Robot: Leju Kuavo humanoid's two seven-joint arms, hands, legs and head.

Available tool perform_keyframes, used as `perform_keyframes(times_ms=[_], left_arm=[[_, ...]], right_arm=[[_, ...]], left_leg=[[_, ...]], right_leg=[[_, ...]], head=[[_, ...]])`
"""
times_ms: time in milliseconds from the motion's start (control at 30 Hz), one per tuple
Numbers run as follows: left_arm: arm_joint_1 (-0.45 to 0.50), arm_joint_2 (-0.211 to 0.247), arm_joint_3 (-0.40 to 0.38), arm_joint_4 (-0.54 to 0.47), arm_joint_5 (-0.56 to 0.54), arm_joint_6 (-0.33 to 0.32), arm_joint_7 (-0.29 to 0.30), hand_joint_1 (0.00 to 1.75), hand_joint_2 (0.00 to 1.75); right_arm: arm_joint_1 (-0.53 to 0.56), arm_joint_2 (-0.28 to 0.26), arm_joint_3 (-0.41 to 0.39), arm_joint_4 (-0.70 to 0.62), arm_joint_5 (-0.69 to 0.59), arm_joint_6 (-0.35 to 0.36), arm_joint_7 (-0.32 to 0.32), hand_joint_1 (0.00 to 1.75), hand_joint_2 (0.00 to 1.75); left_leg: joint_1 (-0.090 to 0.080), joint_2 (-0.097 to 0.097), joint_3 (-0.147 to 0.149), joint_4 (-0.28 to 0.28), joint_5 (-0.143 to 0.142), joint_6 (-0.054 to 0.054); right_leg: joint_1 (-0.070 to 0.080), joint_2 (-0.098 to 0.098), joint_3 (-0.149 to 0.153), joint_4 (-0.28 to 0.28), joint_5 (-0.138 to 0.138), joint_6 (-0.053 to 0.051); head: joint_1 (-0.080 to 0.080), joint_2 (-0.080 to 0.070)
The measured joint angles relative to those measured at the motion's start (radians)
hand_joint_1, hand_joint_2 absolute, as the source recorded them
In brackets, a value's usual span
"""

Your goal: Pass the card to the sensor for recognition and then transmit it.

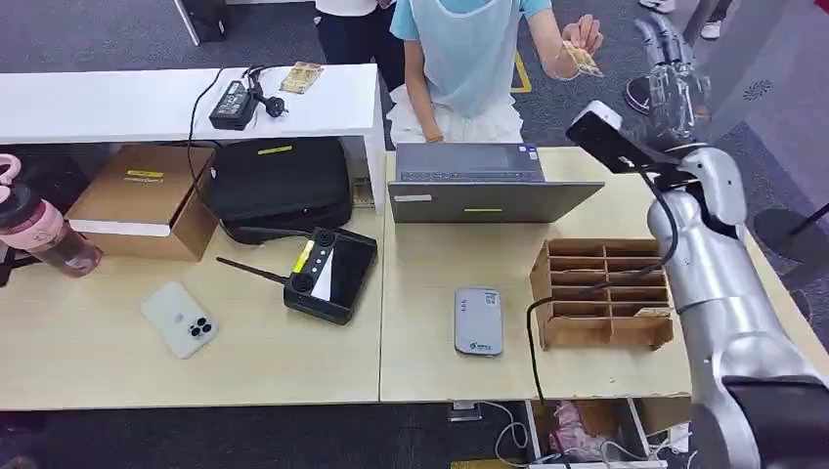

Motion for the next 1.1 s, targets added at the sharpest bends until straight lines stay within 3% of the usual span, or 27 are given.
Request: perform_keyframes(times_ms=[267, 1100], left_arm=[[-0.001, 0.000, 0.000, 0.000, 0.012, 0.010, 0.000, 0.00, 1.75], [-0.007, 0.000, 0.000, 0.000, 0.038, 0.061, 0.000, 0.00, 1.75]], right_arm=[[-0.110, 0.092, 0.020, 0.169, 0.030, -0.026, 0.024, 0.00, 1.75], [-0.190, 0.213, 0.022, 0.342, 0.018, -0.014, 0.056, 0.00, 1.75]], left_leg=[[0.000, -0.001, 0.000, 0.000, 0.001, -0.001], [0.001, 0.000, 0.000, 0.000, 0.001, -0.001]], right_leg=[[0.000, -0.001, 0.000, 0.000, 0.000, 0.000], [0.000, 0.000, 0.000, 0.000, 0.000, 0.000]], head=[[0.000, 0.000], [0.000, 0.000]])
